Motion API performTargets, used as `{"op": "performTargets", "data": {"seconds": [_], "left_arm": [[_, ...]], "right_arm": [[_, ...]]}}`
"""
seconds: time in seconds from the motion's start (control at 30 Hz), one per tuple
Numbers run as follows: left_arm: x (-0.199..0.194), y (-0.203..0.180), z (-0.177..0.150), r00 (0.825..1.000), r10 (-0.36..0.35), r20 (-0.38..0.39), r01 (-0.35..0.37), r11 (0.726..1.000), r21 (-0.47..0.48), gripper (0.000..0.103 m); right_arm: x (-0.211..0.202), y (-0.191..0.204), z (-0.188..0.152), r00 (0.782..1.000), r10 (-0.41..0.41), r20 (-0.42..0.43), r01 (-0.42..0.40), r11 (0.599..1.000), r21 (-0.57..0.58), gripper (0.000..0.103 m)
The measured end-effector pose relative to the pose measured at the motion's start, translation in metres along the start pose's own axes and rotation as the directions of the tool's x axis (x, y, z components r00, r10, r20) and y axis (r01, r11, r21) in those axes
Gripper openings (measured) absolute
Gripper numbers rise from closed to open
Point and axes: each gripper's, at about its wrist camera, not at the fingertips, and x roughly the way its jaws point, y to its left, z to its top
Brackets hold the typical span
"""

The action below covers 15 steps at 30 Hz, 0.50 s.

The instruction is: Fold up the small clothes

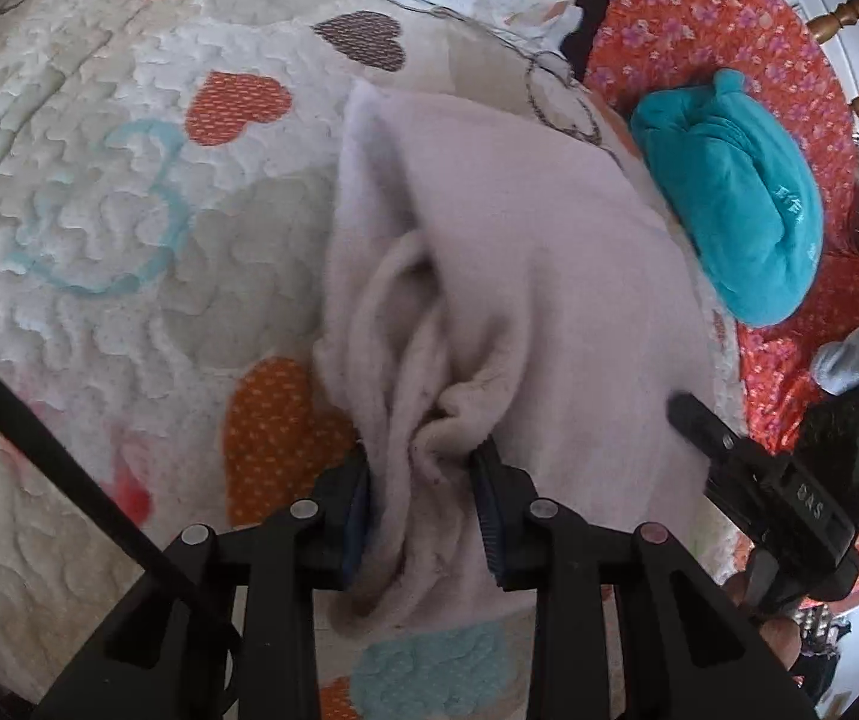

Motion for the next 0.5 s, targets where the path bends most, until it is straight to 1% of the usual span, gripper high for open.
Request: {"op": "performTargets", "data": {"seconds": [0.03,0.1,0.17,0.2,0.3,0.37,0.4,0.43,0.5], "left_arm": [[-0.002,0.005,0.0,1.0,0.003,0.001,-0.003,1.0,-0.01,0.026],[-0.006,0.02,0.0,1.0,0.007,0.007,-0.006,0.999,-0.036,0.026],[-0.007,0.034,0.0,1.0,-0.014,-0.009,0.013,0.998,-0.068,0.027],[-0.007,0.038,-0.002,1.0,-0.027,-0.015,0.026,0.996,-0.084,0.027],[-0.017,0.045,-0.005,0.998,-0.056,-0.015,0.054,0.994,-0.097,0.027],[-0.03,0.047,-0.005,0.998,-0.068,-0.002,0.067,0.993,-0.101,0.026],[-0.038,0.05,-0.005,0.997,-0.072,0.013,0.073,0.992,-0.105,0.027],[-0.046,0.054,-0.005,0.997,-0.072,0.033,0.075,0.991,-0.109,0.027],[-0.066,0.061,-0.002,0.994,-0.052,0.092,0.062,0.992,-0.107,0.027]], "right_arm": [[-0.006,0.0,-0.002,1.0,-0.01,0.015,0.01,1.0,-0.006,0.053],[-0.017,0.005,-0.001,0.998,-0.032,0.049,0.034,0.999,-0.031,0.053],[-0.034,0.019,0.002,0.993,-0.058,0.106,0.066,0.995,-0.079,0.053],[-0.039,0.025,0.003,0.991,-0.054,0.124,0.066,0.993,-0.094,0.053],[-0.049,0.051,0.006,0.988,0.002,0.155,0.018,0.991,-0.129,0.053],[-0.042,0.069,0.006,0.989,0.059,0.134,-0.039,0.988,-0.151,0.053],[-0.035,0.076,0.006,0.99,0.09,0.108,-0.072,0.985,-0.158,0.053],[-0.023,0.085,0.007,0.99,0.123,0.073,-0.11,0.982,-0.152,0.053],[-0.002,0.094,0.008,0.986,0.165,0.028,-0.16,0.978,-0.131,0.053]]}}
